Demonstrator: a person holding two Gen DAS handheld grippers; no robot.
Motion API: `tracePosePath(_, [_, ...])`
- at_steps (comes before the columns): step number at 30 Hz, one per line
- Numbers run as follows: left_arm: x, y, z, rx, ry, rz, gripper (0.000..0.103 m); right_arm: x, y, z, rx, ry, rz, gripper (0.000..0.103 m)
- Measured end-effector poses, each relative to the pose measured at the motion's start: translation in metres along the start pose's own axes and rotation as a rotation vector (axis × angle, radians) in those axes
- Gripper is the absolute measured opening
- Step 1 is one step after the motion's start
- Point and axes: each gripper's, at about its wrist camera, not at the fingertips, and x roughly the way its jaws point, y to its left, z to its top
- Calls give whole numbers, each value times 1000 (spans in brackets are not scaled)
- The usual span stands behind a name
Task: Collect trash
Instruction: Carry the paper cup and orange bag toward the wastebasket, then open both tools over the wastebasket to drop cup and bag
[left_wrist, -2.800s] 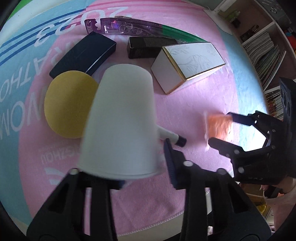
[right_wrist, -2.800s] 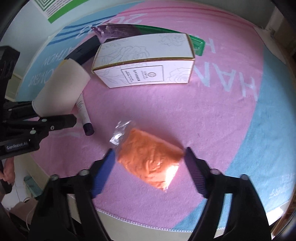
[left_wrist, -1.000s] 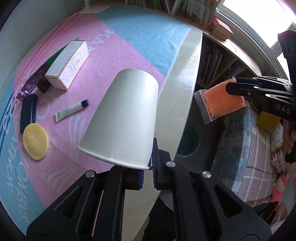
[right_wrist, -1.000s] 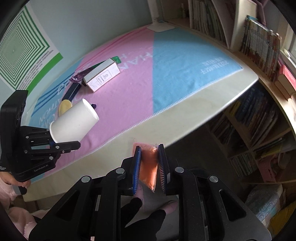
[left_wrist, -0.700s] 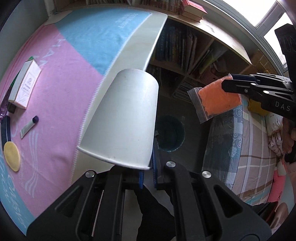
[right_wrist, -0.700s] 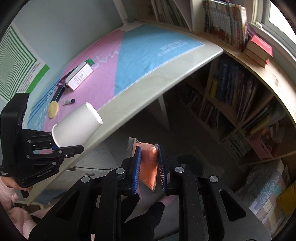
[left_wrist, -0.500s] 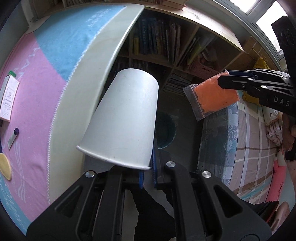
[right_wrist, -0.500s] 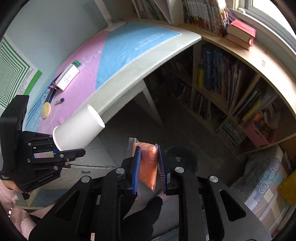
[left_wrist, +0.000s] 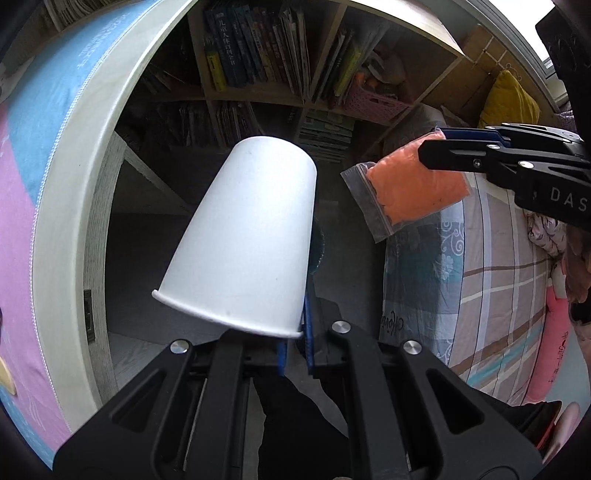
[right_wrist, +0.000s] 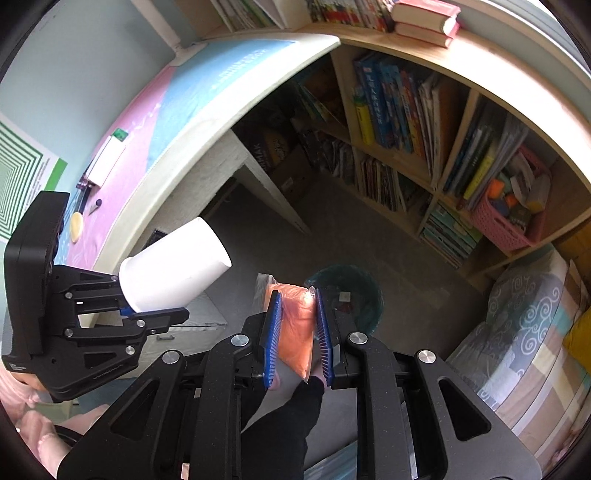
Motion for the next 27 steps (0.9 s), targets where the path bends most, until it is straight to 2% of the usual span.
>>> tracePosePath(9, [21, -13, 9, 38, 49, -19, 7, 7, -20, -2, 41, 18, 13, 22])
tracePosePath(10, [25, -16, 12, 54, 63, -25, 19, 8, -22, -1, 47, 23, 23, 23])
tracePosePath(11, [30, -19, 14, 71, 86, -23, 38, 10, -25, 0, 59, 27, 29, 28])
tracePosePath(12, [32, -21, 15, 79, 92, -3, 76, 11, -27, 1, 72, 31, 33, 47])
tracePosePath(13, [31, -23, 16, 92, 66, 29, 85, 11, -29, 3, 82, 28, 36, 57])
tracePosePath(14, [30, -23, 16, 106, 58, 41, 85, 10, -30, 4, 87, 21, 35, 69])
tracePosePath(15, [31, -23, 17, 113, 67, 45, 85, 8, -30, 5, 90, 9, 32, 70])
tracePosePath(21, [34, -6, 18, 68, 98, 39, 85, 10, -35, 12, 109, 14, 28, 70])
tracePosePath(27, [28, 7, 14, 48, 87, 58, 85, 13, -34, 15, 107, 20, 25, 71])
